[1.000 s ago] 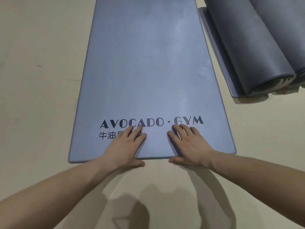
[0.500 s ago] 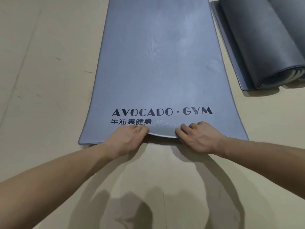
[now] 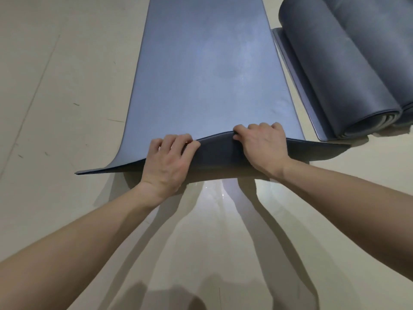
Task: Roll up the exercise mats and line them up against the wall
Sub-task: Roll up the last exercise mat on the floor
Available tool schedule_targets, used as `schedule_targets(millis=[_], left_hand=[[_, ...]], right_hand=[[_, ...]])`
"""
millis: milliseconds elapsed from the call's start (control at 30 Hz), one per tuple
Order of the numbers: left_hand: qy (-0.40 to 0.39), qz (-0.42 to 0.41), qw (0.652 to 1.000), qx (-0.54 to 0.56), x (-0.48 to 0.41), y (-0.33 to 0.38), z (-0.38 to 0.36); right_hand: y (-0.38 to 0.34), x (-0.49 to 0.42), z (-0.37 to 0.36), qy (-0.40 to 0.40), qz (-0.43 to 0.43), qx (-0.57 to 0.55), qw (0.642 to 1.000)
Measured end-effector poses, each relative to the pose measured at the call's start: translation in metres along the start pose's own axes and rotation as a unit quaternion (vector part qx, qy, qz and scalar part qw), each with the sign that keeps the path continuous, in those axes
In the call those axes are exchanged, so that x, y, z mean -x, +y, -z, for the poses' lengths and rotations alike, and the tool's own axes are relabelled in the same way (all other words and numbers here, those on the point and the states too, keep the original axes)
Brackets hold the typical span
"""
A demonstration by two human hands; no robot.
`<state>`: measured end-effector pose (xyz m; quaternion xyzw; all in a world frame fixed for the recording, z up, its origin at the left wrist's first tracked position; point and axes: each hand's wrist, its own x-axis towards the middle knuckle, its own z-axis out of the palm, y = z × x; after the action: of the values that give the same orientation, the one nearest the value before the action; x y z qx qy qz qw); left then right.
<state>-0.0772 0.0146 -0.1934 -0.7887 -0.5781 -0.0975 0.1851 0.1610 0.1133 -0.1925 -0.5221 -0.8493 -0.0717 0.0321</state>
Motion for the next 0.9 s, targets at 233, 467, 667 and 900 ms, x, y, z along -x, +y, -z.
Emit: schedule_targets(millis=[233,467,667,900], left_hand=[[-0.189,0.039,0.979,-0.063,0.001,-0.001,-0.031],[-0.228,0.034,0.973,-0.025,-0.023,-0.015,-0.062],[-0.233,0.029,0.972,0.011,-0.031,-0.017,-0.075],[-0.324,0.044,0.943,0.065,-0.044,-0.024,-0.075]], right_hand=[[0.014,-0.022,-0.022,0.098,0.078,0.009,0.992],[0.007,0.026,-0.038,0.067,0.092,0.016,0.993],[0.018,0.031,-0.062,0.019,0.078,0.029,0.996],[0.011,0.002,-0.062,-0.123,0.055,0.053,0.989]])
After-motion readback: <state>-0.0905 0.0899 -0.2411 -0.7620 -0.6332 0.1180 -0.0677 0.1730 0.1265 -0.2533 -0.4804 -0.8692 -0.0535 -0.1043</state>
